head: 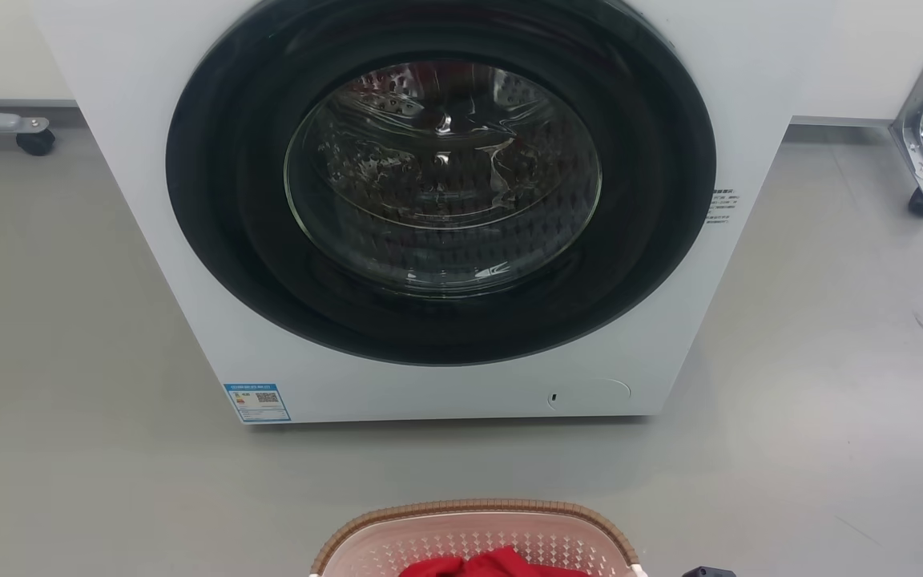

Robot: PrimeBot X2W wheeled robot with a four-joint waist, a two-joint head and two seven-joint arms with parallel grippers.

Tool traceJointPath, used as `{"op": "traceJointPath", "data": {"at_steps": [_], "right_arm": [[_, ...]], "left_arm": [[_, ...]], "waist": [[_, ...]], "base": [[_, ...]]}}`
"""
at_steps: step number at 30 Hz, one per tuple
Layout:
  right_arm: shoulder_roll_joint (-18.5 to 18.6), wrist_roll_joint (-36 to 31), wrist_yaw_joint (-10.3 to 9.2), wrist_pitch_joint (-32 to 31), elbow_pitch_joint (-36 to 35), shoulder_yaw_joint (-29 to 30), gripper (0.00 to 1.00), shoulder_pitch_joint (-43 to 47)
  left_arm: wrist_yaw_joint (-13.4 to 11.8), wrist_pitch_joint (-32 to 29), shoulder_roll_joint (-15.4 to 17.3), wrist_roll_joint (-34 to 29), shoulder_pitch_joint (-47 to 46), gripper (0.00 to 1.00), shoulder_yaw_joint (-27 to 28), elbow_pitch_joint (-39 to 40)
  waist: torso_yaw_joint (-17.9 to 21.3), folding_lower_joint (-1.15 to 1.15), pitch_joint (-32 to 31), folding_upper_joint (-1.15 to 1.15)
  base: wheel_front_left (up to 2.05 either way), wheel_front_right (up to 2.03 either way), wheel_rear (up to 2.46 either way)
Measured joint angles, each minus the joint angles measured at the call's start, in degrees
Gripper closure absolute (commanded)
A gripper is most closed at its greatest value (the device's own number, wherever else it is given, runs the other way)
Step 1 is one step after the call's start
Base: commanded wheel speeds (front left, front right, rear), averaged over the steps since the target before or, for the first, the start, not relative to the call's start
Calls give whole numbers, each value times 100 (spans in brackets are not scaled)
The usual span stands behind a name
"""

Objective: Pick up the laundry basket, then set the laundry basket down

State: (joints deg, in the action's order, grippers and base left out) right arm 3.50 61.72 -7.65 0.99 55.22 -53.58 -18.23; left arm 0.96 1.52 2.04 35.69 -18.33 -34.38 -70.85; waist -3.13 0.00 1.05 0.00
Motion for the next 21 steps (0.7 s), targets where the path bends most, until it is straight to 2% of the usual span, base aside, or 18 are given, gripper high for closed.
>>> {"op": "traceJointPath", "data": {"at_steps": [21], "right_arm": [[1, 403, -25, 62, 87, -302, 100, -13]], "left_arm": [[-3, -42, 8, 59, 2, 100, -86, -1]], "waist": [[17, 0, -40, 0]], "base": [[0, 0, 0]]}}
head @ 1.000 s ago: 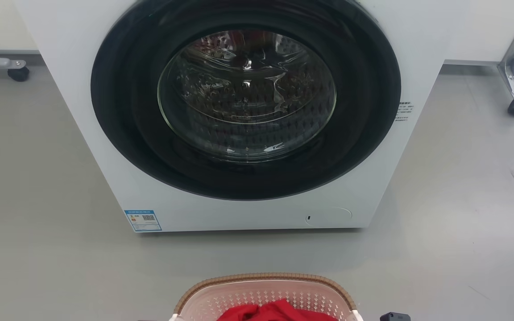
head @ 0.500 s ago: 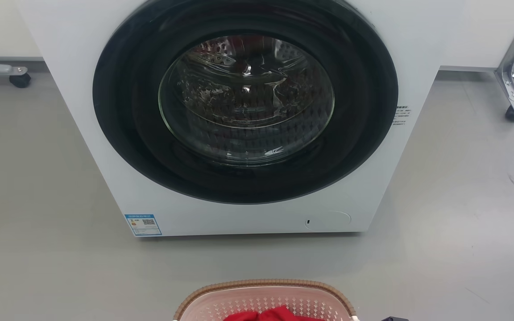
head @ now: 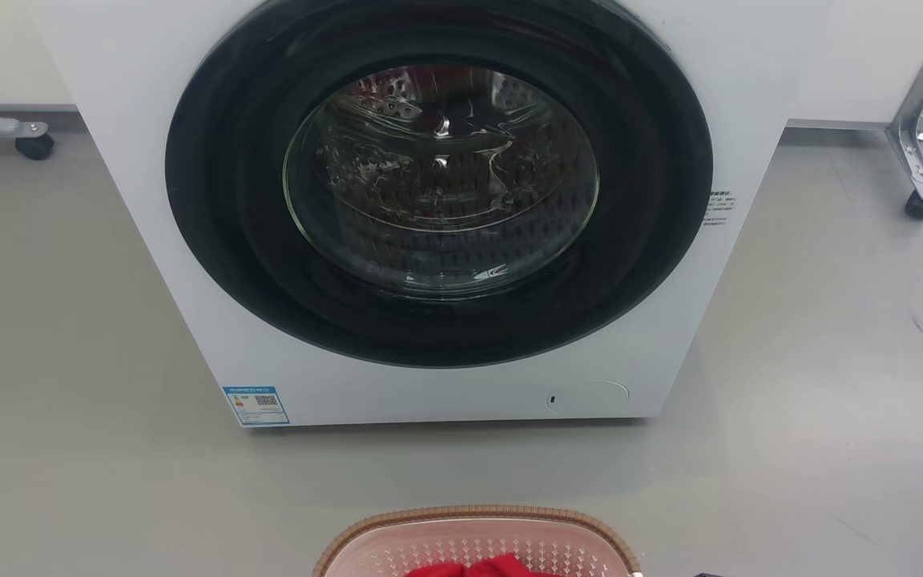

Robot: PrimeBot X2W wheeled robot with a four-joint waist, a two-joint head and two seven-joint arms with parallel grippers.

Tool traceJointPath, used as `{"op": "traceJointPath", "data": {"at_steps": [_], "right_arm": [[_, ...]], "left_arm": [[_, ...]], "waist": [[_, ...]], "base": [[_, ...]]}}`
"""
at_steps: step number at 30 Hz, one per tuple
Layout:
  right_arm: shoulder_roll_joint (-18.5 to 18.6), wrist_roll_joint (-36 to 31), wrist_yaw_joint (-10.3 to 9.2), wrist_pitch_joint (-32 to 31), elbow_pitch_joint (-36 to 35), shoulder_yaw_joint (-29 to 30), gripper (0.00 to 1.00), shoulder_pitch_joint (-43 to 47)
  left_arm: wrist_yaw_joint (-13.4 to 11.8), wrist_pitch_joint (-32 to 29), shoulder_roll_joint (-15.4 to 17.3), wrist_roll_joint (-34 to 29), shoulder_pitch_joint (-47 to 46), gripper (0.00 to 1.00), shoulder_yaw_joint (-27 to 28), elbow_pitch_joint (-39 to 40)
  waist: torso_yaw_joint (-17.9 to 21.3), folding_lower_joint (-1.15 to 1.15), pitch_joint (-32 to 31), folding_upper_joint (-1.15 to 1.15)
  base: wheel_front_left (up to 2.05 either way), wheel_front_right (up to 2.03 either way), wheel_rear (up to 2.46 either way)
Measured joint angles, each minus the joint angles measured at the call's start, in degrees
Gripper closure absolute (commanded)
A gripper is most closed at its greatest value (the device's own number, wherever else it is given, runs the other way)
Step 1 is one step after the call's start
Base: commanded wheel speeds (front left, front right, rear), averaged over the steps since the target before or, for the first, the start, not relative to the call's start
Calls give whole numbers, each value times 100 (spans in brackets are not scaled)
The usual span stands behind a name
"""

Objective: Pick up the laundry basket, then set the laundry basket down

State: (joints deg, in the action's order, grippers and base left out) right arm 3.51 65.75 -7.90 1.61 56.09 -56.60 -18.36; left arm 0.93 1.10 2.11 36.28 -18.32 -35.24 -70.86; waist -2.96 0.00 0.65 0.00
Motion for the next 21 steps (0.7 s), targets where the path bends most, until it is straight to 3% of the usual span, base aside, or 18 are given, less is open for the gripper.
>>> {"op": "traceJointPath", "data": {"at_steps": [21], "right_arm": [[0, 256, 0, 160, 119, -277, 100, -289]], "left_arm": [[-73, 52, 4, 158, -24, 100, -45, 46]], "waist": [[-3, 0, 201, 0]], "base": [[0, 0, 0]]}}
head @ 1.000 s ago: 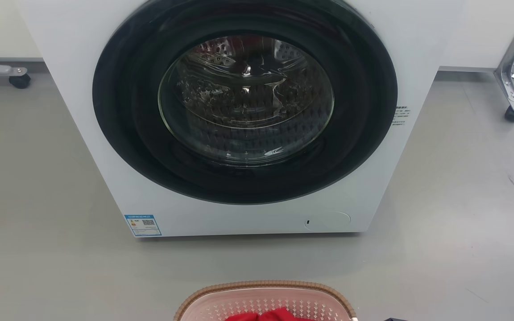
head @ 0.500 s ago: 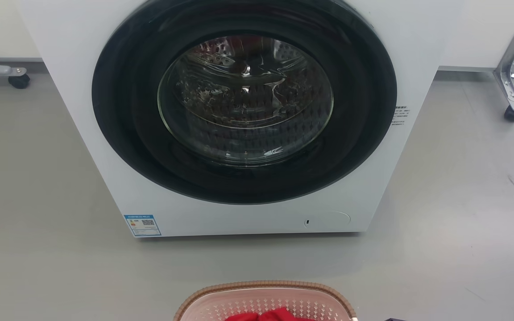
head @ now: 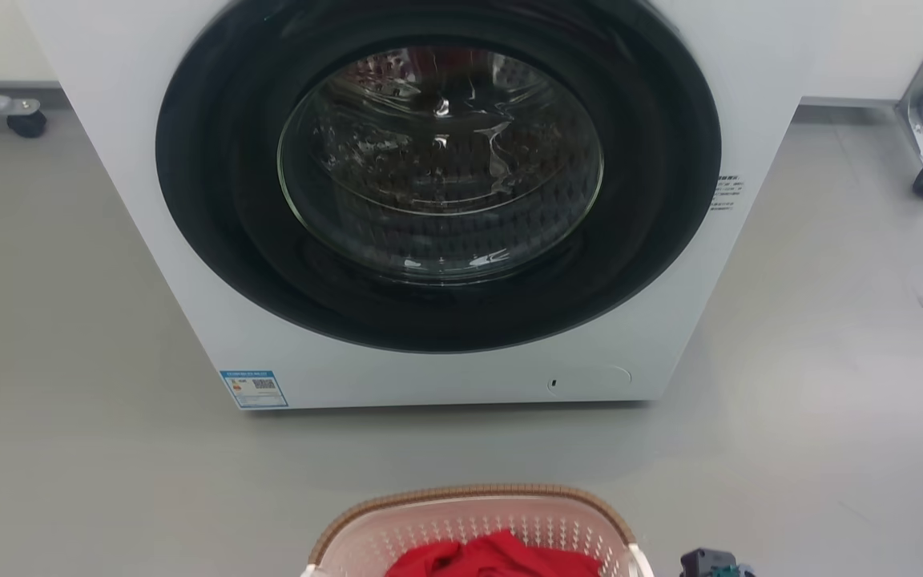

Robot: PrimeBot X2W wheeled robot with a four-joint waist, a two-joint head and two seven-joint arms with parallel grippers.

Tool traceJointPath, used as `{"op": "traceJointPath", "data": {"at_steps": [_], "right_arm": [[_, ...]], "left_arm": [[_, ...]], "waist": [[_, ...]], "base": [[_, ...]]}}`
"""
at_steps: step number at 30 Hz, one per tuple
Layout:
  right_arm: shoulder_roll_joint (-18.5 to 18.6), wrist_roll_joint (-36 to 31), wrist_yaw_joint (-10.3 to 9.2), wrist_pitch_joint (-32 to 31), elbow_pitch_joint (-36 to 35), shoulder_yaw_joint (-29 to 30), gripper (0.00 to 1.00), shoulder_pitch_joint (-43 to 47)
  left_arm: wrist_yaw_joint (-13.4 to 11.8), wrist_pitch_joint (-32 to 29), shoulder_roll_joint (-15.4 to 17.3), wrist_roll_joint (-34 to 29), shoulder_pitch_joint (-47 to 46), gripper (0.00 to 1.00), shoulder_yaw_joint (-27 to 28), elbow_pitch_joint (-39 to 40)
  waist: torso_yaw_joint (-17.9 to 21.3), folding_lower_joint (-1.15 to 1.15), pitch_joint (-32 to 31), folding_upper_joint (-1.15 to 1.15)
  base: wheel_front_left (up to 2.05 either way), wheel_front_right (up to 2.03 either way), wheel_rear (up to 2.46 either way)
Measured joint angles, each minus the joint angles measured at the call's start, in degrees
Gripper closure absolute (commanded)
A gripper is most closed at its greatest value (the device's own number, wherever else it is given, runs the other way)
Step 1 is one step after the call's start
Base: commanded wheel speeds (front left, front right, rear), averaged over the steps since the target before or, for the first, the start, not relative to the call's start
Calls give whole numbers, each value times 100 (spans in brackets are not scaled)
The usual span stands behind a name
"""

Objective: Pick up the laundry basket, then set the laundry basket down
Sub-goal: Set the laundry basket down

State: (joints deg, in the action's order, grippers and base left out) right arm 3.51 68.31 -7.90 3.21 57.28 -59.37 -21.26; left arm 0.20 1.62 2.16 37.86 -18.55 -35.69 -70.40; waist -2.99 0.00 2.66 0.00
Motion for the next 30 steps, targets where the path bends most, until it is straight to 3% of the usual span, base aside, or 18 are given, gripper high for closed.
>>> {"op": "traceJointPath", "data": {"at_steps": [12, 30], "right_arm": [[5, -91, 0, 237, 85, -24, 100, -1059], [29, -426, 1, 604, 359, -99, 100, -2275]], "left_arm": [[-175, 290, 43, 12, -794, 100, 97, 160], [-333, 682, 67, -73, -1803, 100, 138, 330]], "waist": [[-31, 0, 612, 0], [-140, 1, 2051, -1]], "base": [[0, 0, 0], [0, 0, 0]]}}
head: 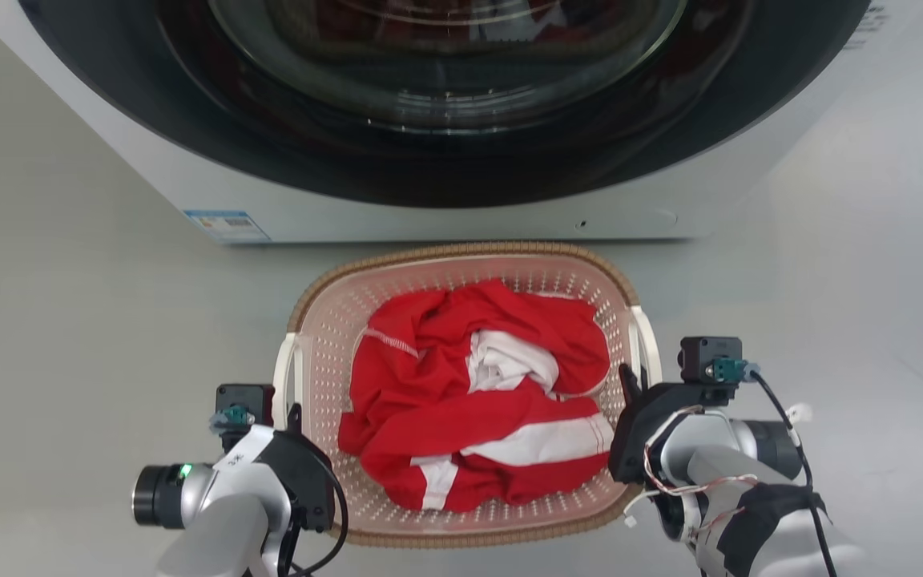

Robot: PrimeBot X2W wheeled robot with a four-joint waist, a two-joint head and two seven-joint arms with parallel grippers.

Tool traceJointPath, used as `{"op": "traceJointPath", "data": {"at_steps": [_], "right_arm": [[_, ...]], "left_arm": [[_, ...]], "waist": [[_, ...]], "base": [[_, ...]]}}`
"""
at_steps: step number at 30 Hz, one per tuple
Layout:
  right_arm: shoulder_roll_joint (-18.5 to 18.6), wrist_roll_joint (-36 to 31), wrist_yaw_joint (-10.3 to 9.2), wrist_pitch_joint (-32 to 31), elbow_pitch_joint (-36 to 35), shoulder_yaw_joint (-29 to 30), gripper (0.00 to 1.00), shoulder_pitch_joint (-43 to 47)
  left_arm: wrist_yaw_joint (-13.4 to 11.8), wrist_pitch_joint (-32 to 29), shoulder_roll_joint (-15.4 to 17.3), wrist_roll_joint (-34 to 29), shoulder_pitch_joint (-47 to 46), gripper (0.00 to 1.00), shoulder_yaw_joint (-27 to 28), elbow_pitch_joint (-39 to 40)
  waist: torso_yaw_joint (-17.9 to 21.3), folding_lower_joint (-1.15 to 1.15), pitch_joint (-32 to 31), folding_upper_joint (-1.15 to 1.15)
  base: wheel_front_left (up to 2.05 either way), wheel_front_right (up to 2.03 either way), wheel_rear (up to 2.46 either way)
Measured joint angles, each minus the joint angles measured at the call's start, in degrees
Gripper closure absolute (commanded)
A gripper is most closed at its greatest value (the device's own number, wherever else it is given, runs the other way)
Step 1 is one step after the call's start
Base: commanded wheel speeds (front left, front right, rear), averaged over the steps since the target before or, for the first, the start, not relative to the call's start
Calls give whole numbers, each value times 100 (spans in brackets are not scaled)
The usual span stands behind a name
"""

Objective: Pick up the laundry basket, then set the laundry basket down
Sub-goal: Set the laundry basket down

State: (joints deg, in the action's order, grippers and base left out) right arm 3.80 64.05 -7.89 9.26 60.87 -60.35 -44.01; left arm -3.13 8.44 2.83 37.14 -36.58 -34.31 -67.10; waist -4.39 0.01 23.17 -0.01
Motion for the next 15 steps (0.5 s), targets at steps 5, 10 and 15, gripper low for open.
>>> {"op": "traceJointPath", "data": {"at_steps": [5, 10, 15], "right_arm": [[0, -57, 1, 73, 132, 5, 100, -299], [7, -138, 9, 144, 232, 20, 100, -568], [34, -167, 10, 194, 275, 44, 100, -790]], "left_arm": [[-47, 36, -13, -111, -252, 100, -5, 32], [-51, 116, -19, -144, -476, 100, -11, 58], [-75, 136, -32, -149, -705, 100, -9, 90]], "waist": [[-27, 0, 426, 0], [-53, 0, 856, 0], [-75, 0, 1200, 0]], "base": [[0, 0, 0], [0, 0, 0], [0, 0, 0]]}}
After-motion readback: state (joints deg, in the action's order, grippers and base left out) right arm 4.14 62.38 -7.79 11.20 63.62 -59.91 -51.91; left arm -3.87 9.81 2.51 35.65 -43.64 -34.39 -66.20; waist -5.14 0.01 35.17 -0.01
